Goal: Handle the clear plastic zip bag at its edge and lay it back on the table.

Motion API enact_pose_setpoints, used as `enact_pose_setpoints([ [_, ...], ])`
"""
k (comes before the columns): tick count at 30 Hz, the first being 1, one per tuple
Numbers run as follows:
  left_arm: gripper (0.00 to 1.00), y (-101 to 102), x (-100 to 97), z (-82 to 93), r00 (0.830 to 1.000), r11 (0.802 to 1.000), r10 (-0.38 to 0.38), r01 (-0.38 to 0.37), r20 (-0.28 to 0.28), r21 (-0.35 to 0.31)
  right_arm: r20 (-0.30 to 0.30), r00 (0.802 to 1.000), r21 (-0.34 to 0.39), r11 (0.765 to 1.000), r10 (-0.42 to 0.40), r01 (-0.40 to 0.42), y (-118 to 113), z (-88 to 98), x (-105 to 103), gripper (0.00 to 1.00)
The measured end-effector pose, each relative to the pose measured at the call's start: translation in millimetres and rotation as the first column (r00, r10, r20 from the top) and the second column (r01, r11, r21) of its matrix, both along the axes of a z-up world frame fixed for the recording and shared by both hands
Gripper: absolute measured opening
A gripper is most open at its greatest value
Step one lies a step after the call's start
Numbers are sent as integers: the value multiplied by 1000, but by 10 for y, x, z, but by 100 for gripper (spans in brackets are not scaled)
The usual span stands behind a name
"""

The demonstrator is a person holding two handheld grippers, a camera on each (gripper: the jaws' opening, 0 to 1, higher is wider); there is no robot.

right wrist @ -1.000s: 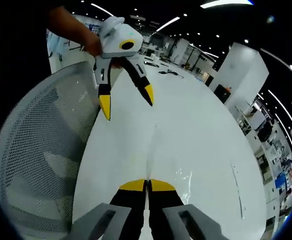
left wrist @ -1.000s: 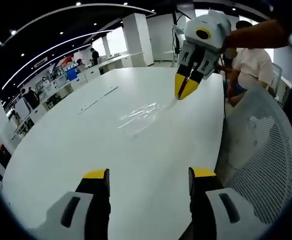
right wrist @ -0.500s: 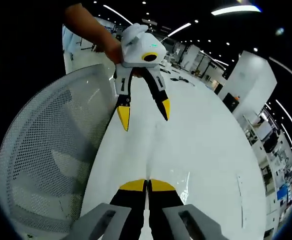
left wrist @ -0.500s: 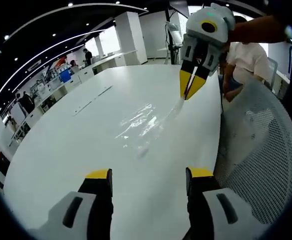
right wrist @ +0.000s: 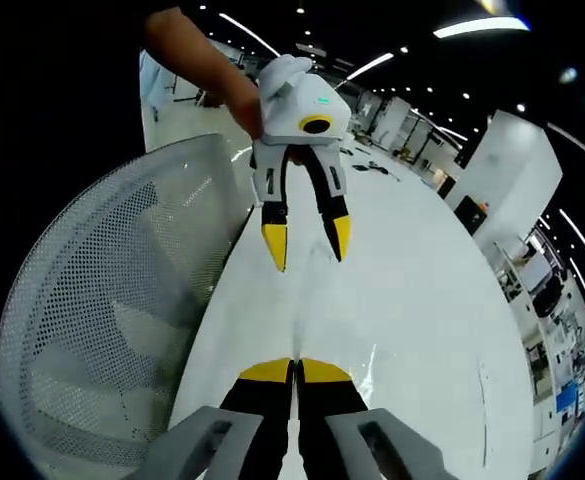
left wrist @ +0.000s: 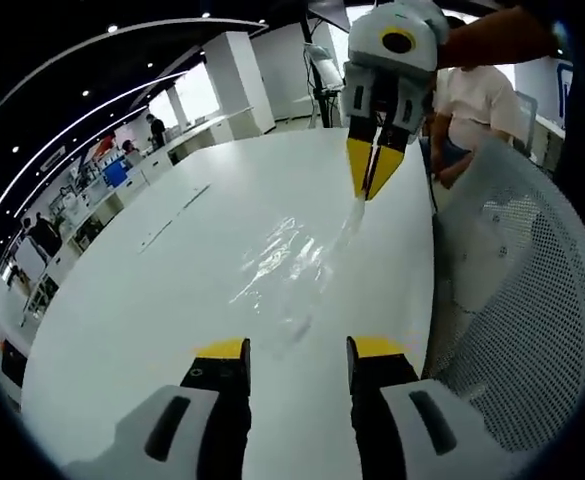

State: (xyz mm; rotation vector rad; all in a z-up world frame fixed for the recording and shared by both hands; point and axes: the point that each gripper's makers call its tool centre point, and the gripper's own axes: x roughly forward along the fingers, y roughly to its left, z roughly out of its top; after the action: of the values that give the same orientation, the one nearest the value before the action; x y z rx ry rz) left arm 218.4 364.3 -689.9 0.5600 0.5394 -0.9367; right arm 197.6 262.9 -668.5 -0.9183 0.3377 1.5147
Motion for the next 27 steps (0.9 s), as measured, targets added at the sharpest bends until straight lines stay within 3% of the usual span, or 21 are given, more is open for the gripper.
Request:
enact_pose_setpoints([
  [7, 24, -9, -15, 11, 1000, 1000, -22, 22, 22, 10, 4, 1000, 2, 1000, -1, 1, -27, 9, -13, 0],
  [12, 9, -21, -32, 40, 998, 999, -51, 50, 39, 6, -4, 1000, 11, 1000, -12, 12, -39, 4, -19, 0],
  [21, 1, -66, -105, 16, 996, 996, -92, 91, 19, 16, -14, 999, 9, 999, -32, 32, -106, -43, -3, 0],
  [27, 0, -124, -118, 47, 994, 994, -109, 108, 17, 18, -36, 998, -32, 998, -52, 50, -165, -139, -13, 0],
])
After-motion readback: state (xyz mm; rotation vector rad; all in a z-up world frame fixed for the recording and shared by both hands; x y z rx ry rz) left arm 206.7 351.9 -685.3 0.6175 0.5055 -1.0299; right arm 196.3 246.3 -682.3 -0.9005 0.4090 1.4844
